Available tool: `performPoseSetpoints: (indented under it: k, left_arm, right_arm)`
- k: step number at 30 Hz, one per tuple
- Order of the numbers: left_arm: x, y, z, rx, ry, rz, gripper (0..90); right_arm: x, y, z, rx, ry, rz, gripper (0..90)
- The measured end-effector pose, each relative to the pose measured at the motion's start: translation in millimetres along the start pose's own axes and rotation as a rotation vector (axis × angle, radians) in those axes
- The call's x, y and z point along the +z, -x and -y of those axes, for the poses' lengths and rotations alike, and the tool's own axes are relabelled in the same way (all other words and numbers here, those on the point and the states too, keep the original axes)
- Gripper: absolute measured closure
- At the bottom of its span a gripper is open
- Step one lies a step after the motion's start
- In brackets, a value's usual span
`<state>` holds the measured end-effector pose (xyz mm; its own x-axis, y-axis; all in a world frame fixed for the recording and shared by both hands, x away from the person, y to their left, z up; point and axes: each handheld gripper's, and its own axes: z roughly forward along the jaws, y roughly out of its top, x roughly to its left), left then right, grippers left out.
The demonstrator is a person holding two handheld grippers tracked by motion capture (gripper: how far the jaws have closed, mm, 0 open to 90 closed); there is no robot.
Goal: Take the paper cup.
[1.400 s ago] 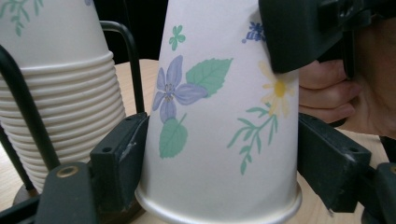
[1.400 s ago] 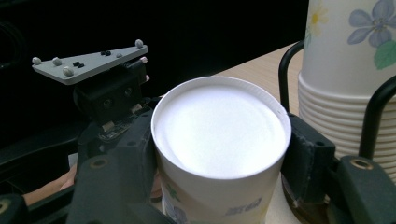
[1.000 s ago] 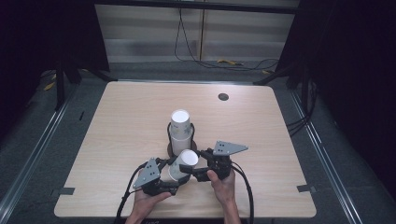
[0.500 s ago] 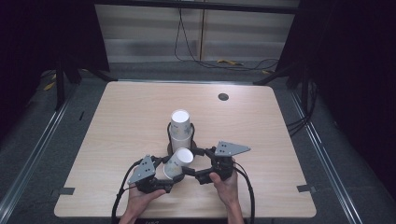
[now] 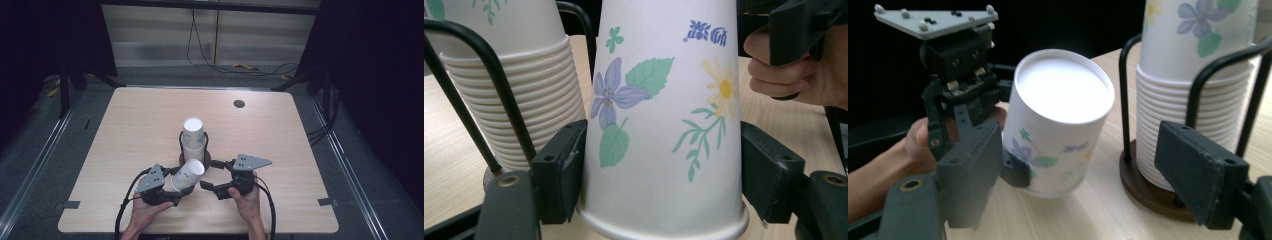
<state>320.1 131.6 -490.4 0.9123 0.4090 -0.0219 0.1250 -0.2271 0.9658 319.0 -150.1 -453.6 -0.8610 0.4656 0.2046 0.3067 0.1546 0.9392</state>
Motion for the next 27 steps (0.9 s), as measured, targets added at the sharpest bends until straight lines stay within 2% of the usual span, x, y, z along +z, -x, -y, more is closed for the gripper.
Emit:
performPoseSetpoints:
  k: [6,12,16,19,20,21,24,27]
  left_arm:
    - [1.3,-2.8,-8.0,0.017,-0.028,0.003,28.2]
    - [4.1,-4.0,-13.9,0.052,-0.085,0.010,28.3]
    - [4.0,-5.3,-16.8,0.062,-0.111,0.012,28.3]
    - [4.7,-5.0,-19.8,0.067,-0.117,0.016,28.3]
    - [4.3,-4.7,-20.6,0.072,-0.123,0.009,28.4]
    - [5.3,-3.7,-20.7,0.068,-0.110,-0.002,28.7]
    - [6.5,-4.1,-21.4,0.071,-0.134,-0.005,28.9]
    - [6.2,-4.4,-23.2,0.096,-0.172,0.001,28.7]
  right_arm:
    - [-7.0,1.3,0.4,-0.016,-0.025,0.025,20.7]
    - [-9.0,3.0,1.8,-0.012,-0.054,0.038,20.4]
    - [-10.2,3.7,1.7,-0.020,-0.070,0.042,20.3]
    - [-10.9,4.4,2.2,-0.019,-0.085,0.047,20.2]
    - [-11.2,5.0,2.5,-0.012,-0.087,0.044,20.2]
    - [-11.5,5.6,2.6,-0.010,-0.088,0.042,20.2]
    - [-12.7,6.6,2.7,-0.003,-0.099,0.047,20.6]
    - [-14.3,6.7,2.9,-0.012,-0.115,0.057,20.0]
